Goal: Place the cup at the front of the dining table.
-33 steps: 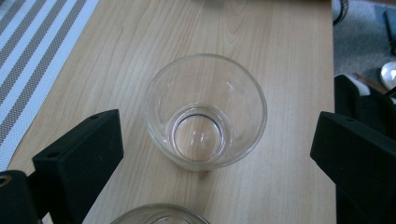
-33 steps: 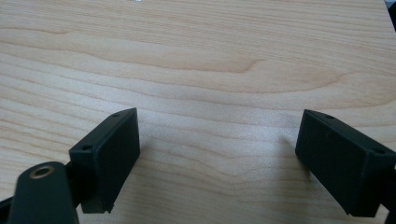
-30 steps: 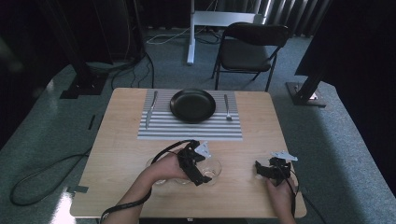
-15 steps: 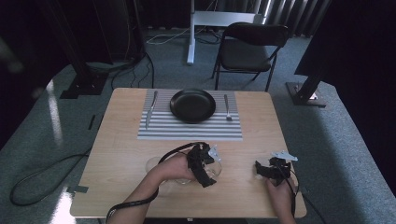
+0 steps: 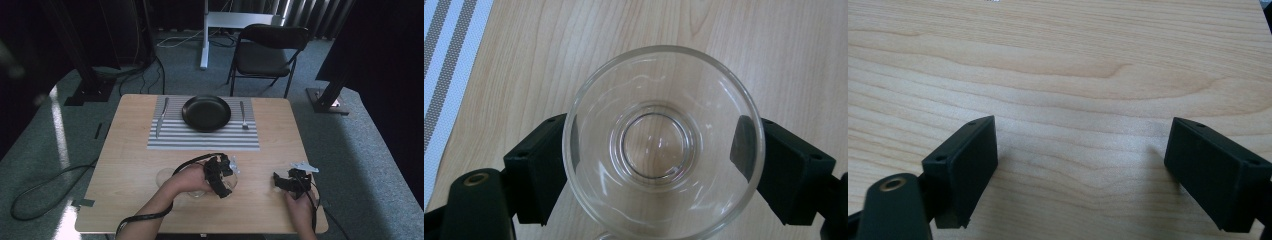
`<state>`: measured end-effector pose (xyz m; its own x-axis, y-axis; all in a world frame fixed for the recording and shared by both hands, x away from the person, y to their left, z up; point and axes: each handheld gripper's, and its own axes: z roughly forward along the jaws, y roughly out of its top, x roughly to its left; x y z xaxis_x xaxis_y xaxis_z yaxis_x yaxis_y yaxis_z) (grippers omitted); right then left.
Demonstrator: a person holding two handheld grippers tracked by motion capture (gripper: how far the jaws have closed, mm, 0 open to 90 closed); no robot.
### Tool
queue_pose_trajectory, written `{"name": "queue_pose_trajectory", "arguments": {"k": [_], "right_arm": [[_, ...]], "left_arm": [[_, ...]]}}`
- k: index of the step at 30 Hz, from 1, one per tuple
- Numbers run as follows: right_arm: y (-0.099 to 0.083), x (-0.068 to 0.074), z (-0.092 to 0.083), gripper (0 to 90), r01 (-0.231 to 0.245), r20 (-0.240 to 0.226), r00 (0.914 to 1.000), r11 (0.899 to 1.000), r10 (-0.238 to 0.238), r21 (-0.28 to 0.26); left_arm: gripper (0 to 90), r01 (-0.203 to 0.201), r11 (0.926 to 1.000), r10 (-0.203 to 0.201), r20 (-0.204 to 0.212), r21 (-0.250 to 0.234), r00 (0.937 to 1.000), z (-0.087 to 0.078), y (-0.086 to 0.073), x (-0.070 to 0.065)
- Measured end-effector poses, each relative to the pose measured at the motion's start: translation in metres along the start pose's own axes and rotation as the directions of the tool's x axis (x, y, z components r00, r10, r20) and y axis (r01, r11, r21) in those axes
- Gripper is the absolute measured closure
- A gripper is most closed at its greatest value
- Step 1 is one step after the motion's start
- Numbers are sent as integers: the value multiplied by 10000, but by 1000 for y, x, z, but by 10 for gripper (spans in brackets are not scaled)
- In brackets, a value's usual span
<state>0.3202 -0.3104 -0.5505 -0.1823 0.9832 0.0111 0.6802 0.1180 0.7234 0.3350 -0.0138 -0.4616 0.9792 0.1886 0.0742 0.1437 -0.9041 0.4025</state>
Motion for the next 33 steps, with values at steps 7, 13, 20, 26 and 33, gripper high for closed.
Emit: {"name": "queue_pose_trajectory", "arguments": {"k": [7,13,20,26,33], "right_arm": [[0,0,0,132,-1,0,10000,10000,1,0],[0,0,0,132,-3,-1,10000,10000,3,1],[0,0,0,131,-3,-1,10000,10000,3,2],[0,0,0,131,-29,-8,10000,10000,29,-1],[0,0,0,132,-27,-6,10000,10000,27,6]], "left_arm": [[181,-39,9997,38,38,248,10000,0,3,1],[183,51,9999,-51,24,92,10000,1,2,2],[184,252,9996,-254,-196,-98,9995,-1,3,8],[184,370,9989,-383,-469,-279,9982,-6,6,12],[183,830,9951,-866,-696,-529,9938,-8,6,22]]}}
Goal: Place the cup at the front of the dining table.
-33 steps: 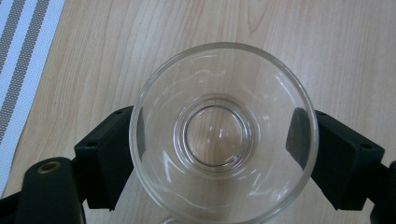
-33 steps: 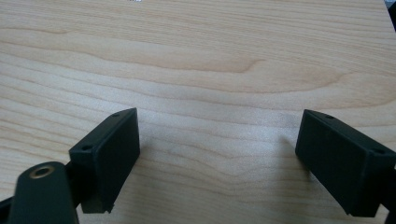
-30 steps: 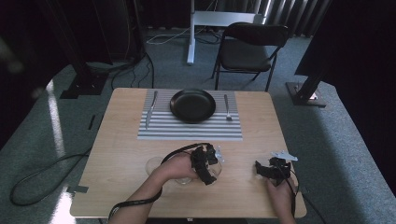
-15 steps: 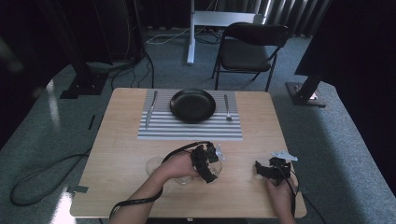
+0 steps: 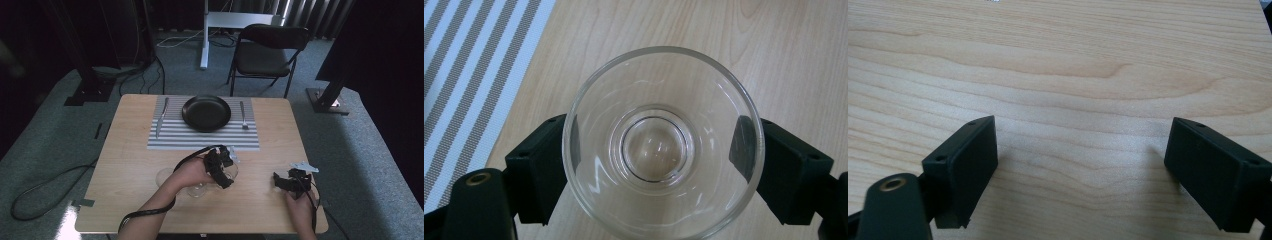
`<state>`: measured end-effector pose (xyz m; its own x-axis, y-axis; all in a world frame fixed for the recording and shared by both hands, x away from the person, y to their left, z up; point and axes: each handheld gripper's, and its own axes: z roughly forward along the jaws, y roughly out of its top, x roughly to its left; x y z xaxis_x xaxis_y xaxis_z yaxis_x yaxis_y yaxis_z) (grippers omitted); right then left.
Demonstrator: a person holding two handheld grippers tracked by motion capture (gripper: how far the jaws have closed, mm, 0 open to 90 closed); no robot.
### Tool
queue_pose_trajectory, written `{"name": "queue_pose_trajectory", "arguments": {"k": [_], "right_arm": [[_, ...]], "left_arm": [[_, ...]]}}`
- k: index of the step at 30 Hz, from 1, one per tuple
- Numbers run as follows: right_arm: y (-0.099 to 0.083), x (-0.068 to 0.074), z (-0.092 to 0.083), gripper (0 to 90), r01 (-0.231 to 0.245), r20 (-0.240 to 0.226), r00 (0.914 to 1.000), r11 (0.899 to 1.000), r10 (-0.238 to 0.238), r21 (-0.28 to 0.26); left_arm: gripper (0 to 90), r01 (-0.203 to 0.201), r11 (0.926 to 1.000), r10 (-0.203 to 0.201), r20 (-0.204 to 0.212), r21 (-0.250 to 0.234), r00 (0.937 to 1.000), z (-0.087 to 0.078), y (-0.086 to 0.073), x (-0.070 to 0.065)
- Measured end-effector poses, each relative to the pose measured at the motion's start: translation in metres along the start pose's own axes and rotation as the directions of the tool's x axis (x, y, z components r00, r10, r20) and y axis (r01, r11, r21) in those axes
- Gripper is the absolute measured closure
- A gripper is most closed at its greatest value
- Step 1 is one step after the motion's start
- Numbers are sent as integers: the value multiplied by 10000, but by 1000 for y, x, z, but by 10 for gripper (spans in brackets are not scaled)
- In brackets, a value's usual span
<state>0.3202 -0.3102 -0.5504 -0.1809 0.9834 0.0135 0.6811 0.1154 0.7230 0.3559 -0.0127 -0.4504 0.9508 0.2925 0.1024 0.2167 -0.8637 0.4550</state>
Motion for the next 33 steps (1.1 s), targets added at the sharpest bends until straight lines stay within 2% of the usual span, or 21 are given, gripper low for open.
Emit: {"name": "queue_pose_trajectory", "arguments": {"k": [7,11,13,15,18,22,24,26,28,33], "right_arm": [[0,0,0,131,35,5,10000,10000,-35,-17],[0,0,0,132,28,6,10000,10000,-28,-6],[0,0,0,132,24,6,10000,10000,-24,-10],[0,0,0,132,23,6,10000,10000,-23,-11],[0,0,0,132,31,7,10000,10000,-31,-17],[0,0,0,131,49,7,10000,10000,-49,-9],[0,0,0,132,37,10,10000,10000,-37,-13],[0,0,0,132,36,9,10000,10000,-36,-14],[0,0,0,132,38,10,10000,10000,-38,-15],[0,0,0,132,34,11,10000,10000,-34,-15]], "left_arm": [[184,225,9997,-226,-287,-35,9993,0,0,6],[184,753,9967,-768,-556,-302,9955,-3,-3,14],[183,753,9967,-768,-556,-302,9955,-3,-3,14],[184,1081,9935,-1104,-752,-349,9910,-5,-6,19],[184,1189,9924,-1213,-880,-322,9887,-6,-7,25],[184,1592,9857,-1643,-1036,-559,9810,-8,-10,32],[183,1592,9857,-1643,-1036,-559,9810,-8,-10,32],[184,1813,9821,-1859,-1094,-507,9764,-11,-14,37],[183,1784,9829,-1828,-1266,-448,9750,-13,-16,38],[184,2084,9774,-2113,-1278,-362,9690,-17,-25,45]]}}
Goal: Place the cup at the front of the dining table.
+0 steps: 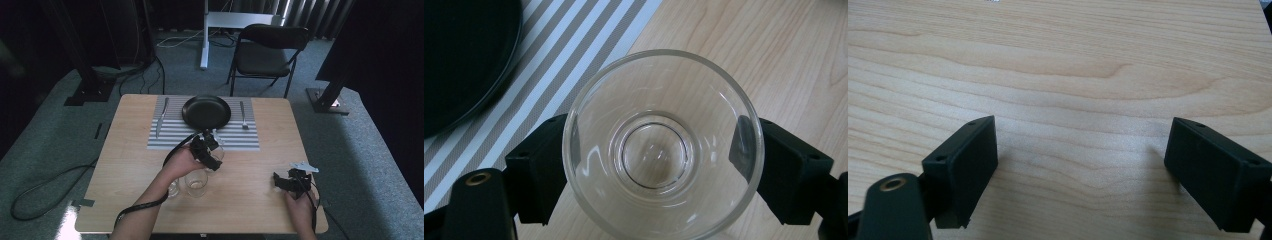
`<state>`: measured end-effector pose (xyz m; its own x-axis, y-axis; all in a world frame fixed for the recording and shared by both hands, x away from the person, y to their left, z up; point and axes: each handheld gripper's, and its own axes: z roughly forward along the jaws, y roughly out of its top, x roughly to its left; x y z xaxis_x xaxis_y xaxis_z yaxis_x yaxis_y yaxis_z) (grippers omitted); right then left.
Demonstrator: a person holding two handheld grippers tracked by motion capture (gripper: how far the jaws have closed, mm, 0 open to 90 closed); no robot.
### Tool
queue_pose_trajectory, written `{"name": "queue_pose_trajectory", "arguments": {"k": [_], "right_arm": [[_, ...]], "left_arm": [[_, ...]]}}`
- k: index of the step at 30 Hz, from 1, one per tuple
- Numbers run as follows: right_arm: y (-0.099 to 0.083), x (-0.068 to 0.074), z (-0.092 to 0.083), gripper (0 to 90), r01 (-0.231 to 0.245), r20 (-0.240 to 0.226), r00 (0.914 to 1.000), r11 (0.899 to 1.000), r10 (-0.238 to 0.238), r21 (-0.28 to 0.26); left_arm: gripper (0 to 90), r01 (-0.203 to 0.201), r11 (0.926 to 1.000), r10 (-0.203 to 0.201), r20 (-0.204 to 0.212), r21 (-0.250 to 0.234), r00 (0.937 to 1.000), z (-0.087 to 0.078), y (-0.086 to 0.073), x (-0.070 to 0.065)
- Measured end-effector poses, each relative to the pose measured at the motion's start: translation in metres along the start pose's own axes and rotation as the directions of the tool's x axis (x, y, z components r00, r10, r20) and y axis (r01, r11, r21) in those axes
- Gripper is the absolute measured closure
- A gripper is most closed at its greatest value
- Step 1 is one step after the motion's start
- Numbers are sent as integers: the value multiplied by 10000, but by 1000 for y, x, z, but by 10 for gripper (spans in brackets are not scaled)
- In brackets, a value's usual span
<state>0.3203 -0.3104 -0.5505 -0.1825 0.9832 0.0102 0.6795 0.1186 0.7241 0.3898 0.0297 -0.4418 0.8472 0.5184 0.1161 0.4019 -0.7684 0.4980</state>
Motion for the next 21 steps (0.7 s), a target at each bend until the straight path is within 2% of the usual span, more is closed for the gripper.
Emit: {"name": "queue_pose_trajectory", "arguments": {"k": [15,21], "right_arm": [[0,0,0,132,-19,-2,10000,10000,19,12],[0,0,0,132,-19,-3,10000,10000,19,13]], "left_arm": [[183,614,9979,-604,-525,186,9968,-22,-27,23],[183,959,9951,-935,-802,261,9924,-30,-39,32]]}}
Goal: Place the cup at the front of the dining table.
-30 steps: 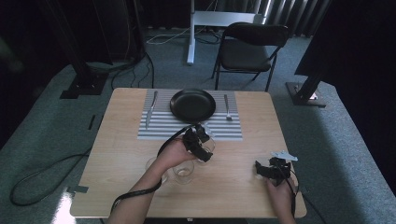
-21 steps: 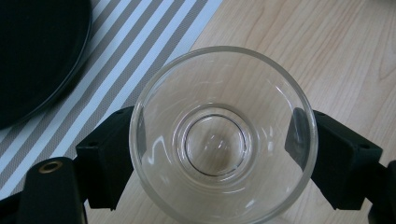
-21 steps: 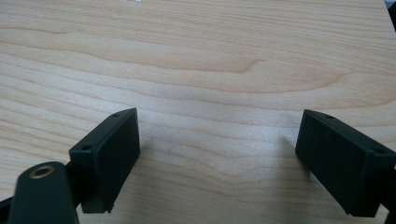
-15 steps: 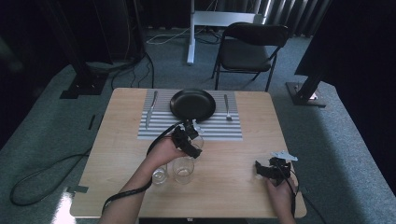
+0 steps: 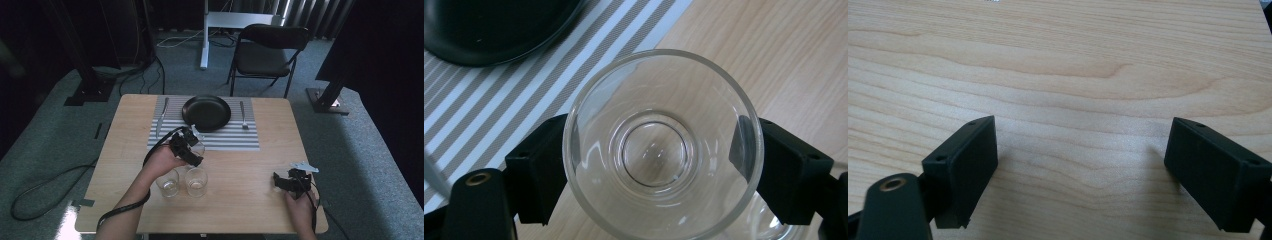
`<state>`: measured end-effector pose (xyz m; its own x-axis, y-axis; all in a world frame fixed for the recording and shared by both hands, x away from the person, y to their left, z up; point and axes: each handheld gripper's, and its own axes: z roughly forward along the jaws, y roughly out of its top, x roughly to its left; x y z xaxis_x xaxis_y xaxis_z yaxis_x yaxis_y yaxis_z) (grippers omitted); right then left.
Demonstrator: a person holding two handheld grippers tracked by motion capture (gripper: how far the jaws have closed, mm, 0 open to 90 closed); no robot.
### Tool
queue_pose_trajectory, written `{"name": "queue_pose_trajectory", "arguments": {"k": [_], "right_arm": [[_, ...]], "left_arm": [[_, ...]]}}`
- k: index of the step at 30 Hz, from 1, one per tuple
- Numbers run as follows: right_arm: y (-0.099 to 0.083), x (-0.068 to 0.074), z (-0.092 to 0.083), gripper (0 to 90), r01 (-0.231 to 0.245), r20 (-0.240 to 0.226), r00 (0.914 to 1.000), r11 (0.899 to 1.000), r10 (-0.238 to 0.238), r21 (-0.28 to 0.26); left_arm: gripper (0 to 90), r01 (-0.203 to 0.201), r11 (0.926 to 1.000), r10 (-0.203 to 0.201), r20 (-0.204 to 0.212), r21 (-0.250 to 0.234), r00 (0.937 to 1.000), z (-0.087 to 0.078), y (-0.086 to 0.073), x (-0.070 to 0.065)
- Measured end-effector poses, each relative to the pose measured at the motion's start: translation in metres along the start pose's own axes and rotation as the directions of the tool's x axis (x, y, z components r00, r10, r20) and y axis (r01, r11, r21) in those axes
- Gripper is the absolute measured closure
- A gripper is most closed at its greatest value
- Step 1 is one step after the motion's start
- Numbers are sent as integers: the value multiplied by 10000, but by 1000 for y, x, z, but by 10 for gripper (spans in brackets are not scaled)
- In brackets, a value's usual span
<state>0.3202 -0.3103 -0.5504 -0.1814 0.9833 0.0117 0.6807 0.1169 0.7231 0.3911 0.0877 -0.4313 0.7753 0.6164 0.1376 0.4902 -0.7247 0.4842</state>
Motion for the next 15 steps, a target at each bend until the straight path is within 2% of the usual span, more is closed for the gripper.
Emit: {"name": "queue_pose_trajectory", "arguments": {"k": [4,7,9,12,15], "right_arm": [[0,0,0,132,-6,-1,10000,10000,6,4],[0,0,0,132,-7,-2,10000,10000,7,3],[0,0,0,132,3,0,10000,10000,-3,0],[0,0,0,132,0,-1,10000,10000,0,2],[0,0,0,132,-3,0,10000,10000,3,4]], "left_arm": [[183,195,9998,-194,-123,17,9997,-5,-8,10],[183,287,9996,-286,-199,48,9994,-6,-10,13],[183,559,9984,-555,-413,94,9976,-7,-15,20],[183,817,9967,-814,-513,39,9954,-8,-18,28],[183,1117,9935,-1126,-436,-235,9927,-9,-21,34]]}}
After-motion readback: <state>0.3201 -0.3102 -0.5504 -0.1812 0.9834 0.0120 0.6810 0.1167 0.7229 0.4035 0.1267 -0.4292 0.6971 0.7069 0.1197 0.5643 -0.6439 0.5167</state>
